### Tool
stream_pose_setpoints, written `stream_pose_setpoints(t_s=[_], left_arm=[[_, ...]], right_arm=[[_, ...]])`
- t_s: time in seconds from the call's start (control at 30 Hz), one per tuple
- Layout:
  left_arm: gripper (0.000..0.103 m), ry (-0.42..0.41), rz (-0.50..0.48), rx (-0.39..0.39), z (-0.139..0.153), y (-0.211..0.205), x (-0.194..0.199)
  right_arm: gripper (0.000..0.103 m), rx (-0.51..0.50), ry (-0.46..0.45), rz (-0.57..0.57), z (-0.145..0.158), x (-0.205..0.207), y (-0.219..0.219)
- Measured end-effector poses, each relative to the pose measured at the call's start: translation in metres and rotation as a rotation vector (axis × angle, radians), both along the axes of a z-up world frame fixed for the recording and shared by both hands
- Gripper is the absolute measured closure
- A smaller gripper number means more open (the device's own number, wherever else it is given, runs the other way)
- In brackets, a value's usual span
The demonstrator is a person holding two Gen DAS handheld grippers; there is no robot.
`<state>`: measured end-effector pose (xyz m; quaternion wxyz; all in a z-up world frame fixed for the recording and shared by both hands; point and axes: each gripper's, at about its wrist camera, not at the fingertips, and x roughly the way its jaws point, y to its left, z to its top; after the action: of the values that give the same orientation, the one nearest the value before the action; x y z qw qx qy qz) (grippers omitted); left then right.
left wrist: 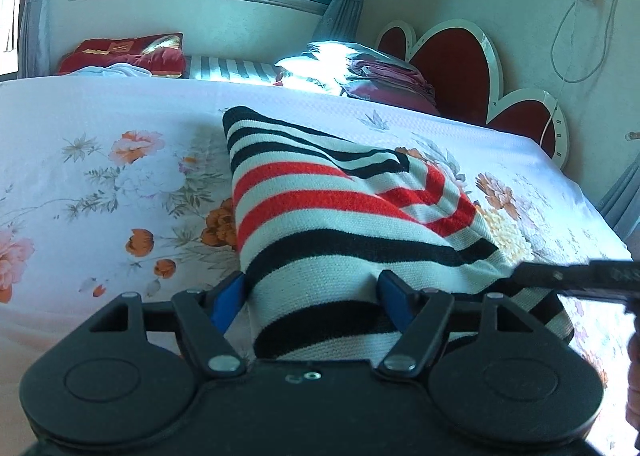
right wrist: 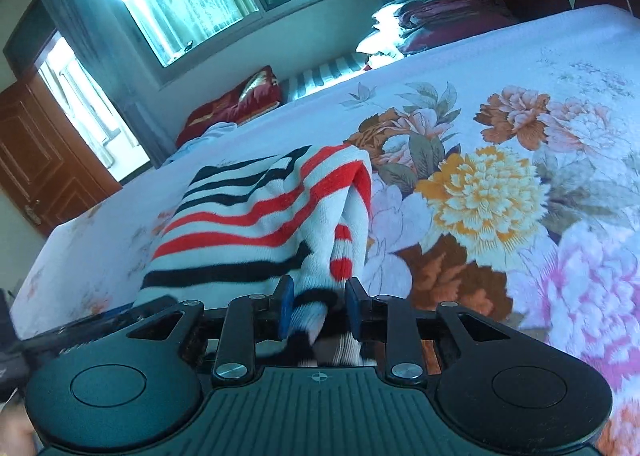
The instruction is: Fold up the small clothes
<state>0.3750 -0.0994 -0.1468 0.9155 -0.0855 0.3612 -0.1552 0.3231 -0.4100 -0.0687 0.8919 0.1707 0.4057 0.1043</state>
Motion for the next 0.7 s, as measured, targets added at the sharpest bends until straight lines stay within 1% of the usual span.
stream_pose_setpoints(t_s=[0.17,0.37,0.4,0.47,0.53,0.57,0.63,0.7], left_arm=[[0.031,0.004,-0.023,0.01,0.001,0.001,0.001],[0.03,0.022,-0.037,0.006,0.0,0.005,0.004],[0.03,0.024,-0.037,0.006,0.0,0.004,0.004],[0.027,0.027,-0.033,0.009,-0.001,0.005,0.005],[0.025,0.04,-0.028,0.004,-0.002,0.005,0.006],[0.025,0.048,-0.03,0.002,-0.003,0.005,0.007],[0.025,0.044,-0.032,0.012,-0.002,0.004,0.006],[0.025,0.046,-0.032,0.018,-0.001,0.004,0.007]], right_arm=[[0.075,-0.01,0.026,0.002,-0.005,-0.024,0.001],[0.076,0.046,0.043,-0.043,-0.008,-0.04,-0.004],[0.079,0.039,0.041,-0.045,-0.007,-0.04,-0.002],[0.081,0.011,0.03,-0.043,-0.007,-0.037,0.004],[0.08,-0.076,0.052,-0.031,-0.017,-0.033,0.008],[0.08,-0.09,0.07,-0.023,-0.025,-0.032,0.008],[0.078,-0.045,0.081,-0.052,-0.029,-0.035,0.002],[0.078,-0.053,0.071,-0.054,-0.022,-0.037,0.003]])
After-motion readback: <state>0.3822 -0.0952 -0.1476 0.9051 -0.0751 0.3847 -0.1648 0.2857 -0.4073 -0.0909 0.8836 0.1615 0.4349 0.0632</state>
